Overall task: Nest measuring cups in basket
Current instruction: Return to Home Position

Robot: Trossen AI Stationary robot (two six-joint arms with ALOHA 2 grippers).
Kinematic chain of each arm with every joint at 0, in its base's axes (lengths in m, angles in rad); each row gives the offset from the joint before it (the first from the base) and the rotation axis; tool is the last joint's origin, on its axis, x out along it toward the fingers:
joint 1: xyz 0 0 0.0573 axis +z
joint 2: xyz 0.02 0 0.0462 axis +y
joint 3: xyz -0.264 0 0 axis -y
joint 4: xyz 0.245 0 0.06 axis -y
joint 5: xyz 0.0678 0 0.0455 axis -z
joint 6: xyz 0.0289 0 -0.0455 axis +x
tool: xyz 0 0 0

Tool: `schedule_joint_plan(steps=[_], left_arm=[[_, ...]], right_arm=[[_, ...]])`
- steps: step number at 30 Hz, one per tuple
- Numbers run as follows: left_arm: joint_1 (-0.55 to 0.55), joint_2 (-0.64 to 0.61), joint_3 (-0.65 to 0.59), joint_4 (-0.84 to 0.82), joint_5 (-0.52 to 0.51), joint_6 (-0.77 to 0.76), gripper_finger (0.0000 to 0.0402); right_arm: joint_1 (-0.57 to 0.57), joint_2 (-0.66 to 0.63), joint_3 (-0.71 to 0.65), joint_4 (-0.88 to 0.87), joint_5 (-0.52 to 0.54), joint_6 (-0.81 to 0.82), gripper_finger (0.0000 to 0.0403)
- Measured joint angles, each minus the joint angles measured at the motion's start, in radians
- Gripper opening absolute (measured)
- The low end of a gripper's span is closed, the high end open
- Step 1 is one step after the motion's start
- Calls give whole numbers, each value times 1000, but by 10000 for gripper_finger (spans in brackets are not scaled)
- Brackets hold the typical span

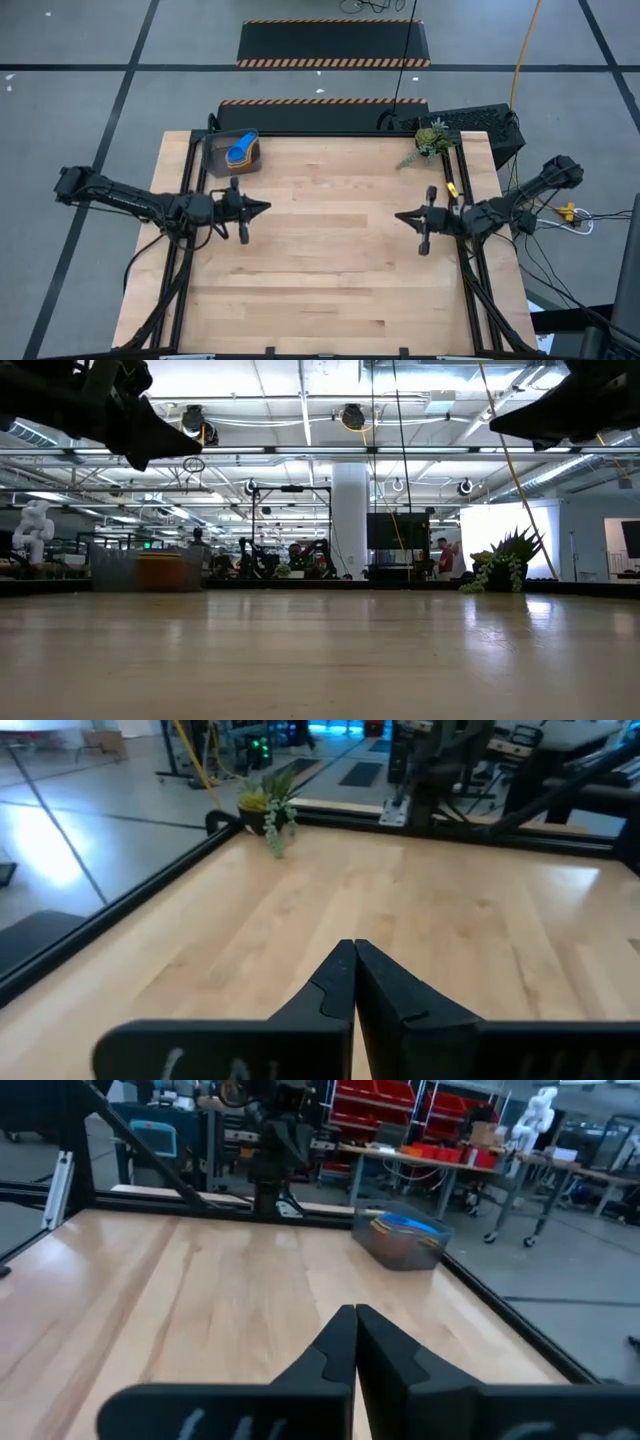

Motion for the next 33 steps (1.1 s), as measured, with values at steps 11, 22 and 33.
schedule_joint_plan(steps=[11, 22, 33], left_arm=[[-28, 0, -110, 142, -62, 18, 8], [22, 0, -127, 200, -24, 72, 5], [68, -1, -184, 333, 96, 129, 4]], right_arm=[[169, -80, 0, -16, 39, -79, 0], [140, -213, -73, -7, -139, -117, 0], [81, -342, -102, -73, -351, -118, 0]])
